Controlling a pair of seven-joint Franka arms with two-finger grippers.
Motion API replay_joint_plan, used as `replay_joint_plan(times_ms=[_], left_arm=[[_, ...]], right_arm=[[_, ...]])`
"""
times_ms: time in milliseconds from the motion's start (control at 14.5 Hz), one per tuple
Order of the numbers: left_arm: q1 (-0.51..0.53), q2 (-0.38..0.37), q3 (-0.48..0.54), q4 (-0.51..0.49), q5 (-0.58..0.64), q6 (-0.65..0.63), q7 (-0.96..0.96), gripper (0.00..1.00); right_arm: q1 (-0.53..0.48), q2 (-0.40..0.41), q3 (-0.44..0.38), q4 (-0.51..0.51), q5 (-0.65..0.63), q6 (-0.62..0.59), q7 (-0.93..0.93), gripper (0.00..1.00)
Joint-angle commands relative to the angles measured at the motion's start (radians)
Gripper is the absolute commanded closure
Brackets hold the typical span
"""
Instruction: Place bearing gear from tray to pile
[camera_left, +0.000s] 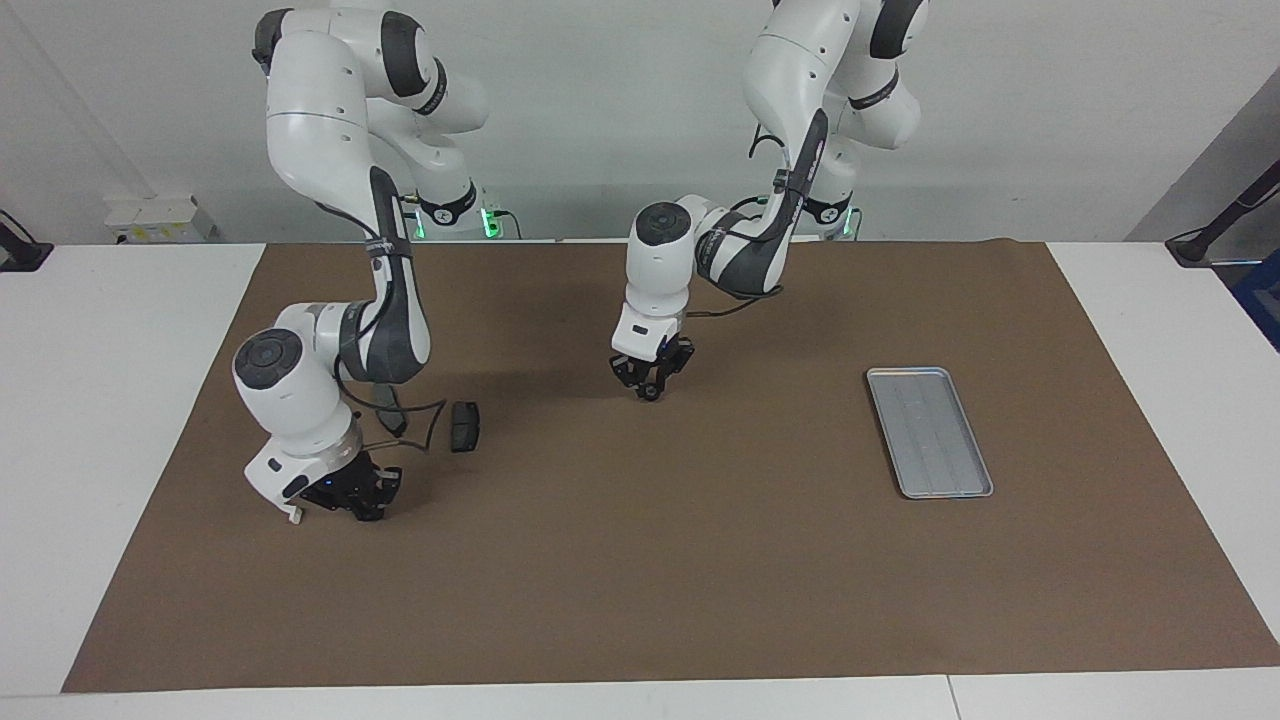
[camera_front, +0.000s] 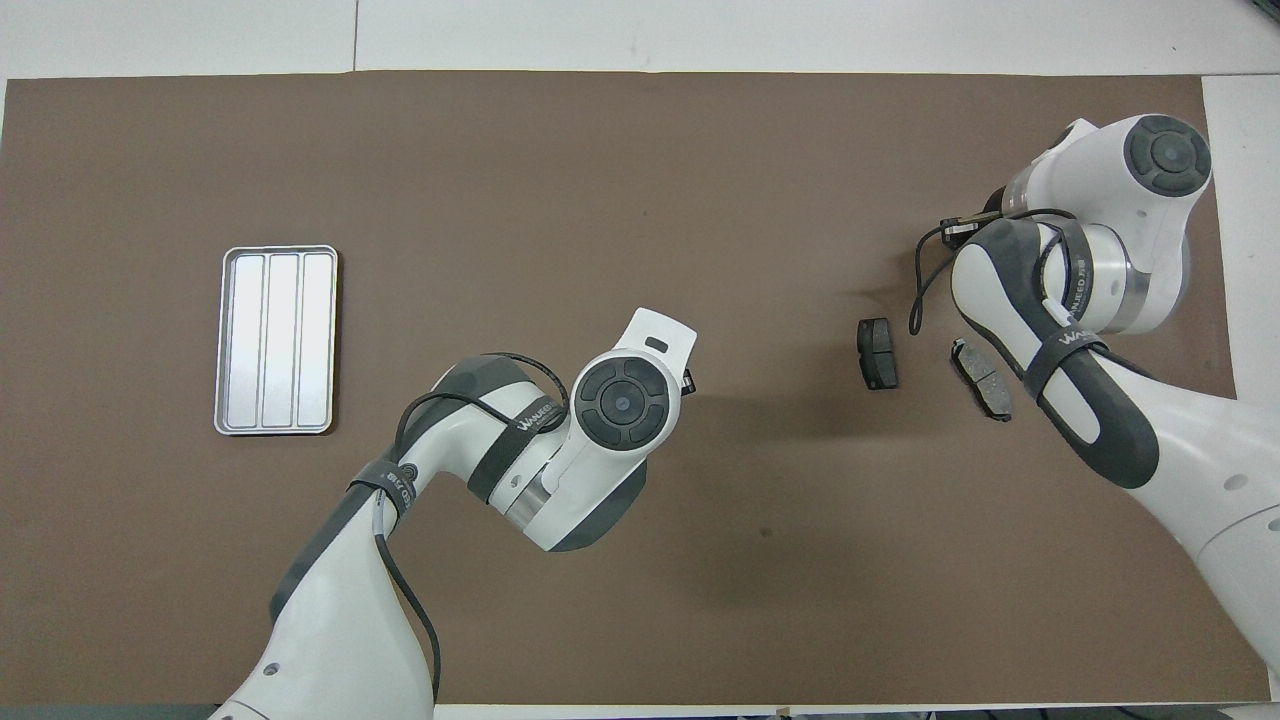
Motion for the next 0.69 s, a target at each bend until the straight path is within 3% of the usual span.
replay_joint_plan(times_ms=[0,207,276,344,413,482,620], left_arm=[[-0.017,-0.001,0.016,-0.028,0.029,0.045,-0.025,1.0],[-0.015,-0.002,0.016,-0.046,0.043,0.063,-0.023,1.0],[-0.014,-0.002,0.016,-0.046,0.043,0.063,-0.023,0.94],[-0.012,-0.002,0.016,-0.046,0.043,0.063,-0.022,0.63],[-0.01,-0.002,0.016,-0.046,0.045,0.063,-0.019,0.45],[-0.01,-0.002,0.016,-0.046,0.045,0.062,-0.017,0.31],[-0.007,-0.002,0.016,-0.042,0.046,0.05,-0.014,0.13]], right_arm=[[-0.01,0.013,0.011,-0.004,-0.01,0.032,-0.019,1.0],[-0.01,0.013,0.011,-0.004,-0.01,0.03,-0.016,1.0],[-0.01,0.013,0.011,-0.004,-0.01,0.025,-0.014,1.0],[-0.009,0.012,0.011,-0.004,-0.01,0.022,-0.011,0.79],[-0.01,0.012,0.011,-0.004,-0.01,0.022,-0.011,0.3],[-0.009,0.01,0.011,-0.003,-0.01,0.018,-0.014,0.0],[-0.006,-0.003,0.009,-0.001,-0.011,-0.007,-0.019,0.0]])
